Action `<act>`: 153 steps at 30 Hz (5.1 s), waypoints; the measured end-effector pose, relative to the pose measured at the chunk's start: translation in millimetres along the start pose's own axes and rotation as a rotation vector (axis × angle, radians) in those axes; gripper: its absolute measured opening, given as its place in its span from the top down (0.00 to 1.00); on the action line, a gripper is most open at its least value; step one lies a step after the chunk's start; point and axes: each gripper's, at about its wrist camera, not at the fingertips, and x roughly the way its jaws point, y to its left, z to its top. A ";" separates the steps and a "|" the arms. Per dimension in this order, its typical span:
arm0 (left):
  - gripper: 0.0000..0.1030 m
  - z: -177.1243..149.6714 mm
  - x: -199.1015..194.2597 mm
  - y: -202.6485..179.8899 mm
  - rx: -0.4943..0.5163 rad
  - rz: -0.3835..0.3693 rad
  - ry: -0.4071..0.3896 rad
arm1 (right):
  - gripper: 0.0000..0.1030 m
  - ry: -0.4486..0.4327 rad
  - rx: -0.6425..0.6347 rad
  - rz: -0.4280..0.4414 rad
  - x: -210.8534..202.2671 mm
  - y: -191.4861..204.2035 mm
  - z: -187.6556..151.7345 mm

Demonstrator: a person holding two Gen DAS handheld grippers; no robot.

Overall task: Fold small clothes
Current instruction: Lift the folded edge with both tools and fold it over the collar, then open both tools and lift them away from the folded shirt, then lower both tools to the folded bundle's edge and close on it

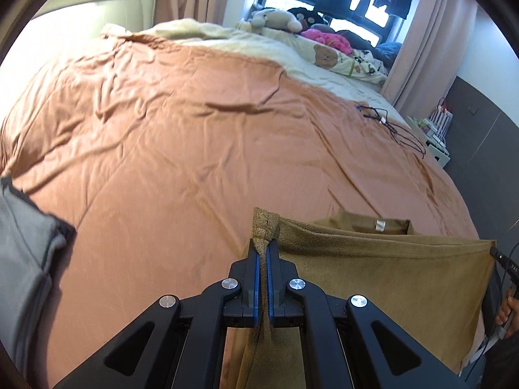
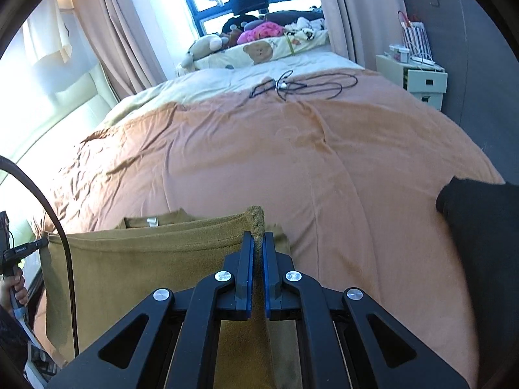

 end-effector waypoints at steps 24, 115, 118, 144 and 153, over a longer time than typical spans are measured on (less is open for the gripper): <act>0.97 29.0 125.6 12.9 0.004 0.048 0.170 | 0.99 0.163 -0.034 -0.105 126.0 0.2 42.4; 0.00 -115.4 -76.9 12.4 -0.205 -0.071 0.050 | 0.01 0.199 0.311 0.091 -69.1 6.7 -67.9; 0.01 -130.1 -79.5 18.9 -0.242 -0.102 0.051 | 0.01 0.185 0.322 0.083 -76.0 2.7 -83.7; 0.40 -202.3 -30.9 41.7 -0.497 -0.205 0.174 | 0.42 0.215 0.560 0.104 -42.3 -22.2 -148.4; 0.45 -196.6 -25.1 52.3 -0.572 -0.194 0.138 | 0.45 0.198 0.618 0.121 -26.1 -30.2 -153.9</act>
